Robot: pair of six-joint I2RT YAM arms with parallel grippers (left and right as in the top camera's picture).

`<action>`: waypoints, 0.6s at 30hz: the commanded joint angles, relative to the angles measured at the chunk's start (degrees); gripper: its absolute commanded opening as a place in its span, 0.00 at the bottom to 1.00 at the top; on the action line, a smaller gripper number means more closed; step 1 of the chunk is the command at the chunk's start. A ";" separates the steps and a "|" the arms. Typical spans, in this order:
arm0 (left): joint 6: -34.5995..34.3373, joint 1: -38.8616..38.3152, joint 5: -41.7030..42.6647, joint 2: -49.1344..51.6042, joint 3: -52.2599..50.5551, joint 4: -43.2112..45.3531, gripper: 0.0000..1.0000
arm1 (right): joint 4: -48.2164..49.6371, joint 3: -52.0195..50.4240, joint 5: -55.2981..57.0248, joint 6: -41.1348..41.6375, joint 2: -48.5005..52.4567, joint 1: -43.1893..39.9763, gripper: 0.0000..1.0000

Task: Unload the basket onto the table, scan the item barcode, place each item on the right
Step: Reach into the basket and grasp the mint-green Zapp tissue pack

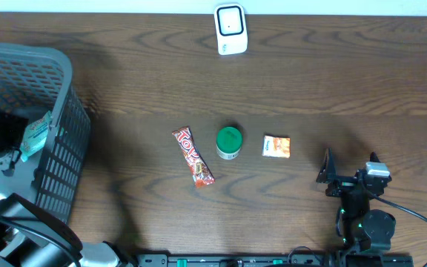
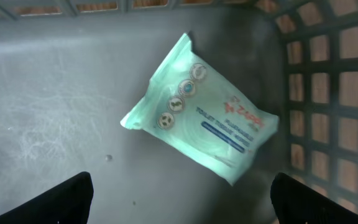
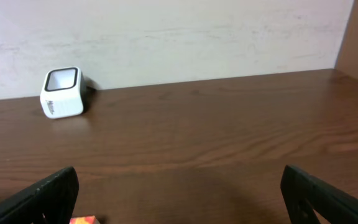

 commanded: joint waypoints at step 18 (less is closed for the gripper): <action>6.10 0.35 -7.28 2.99 -5.09 12.83 0.98 | -0.20 -0.04 -0.11 0.50 -0.31 0.15 0.99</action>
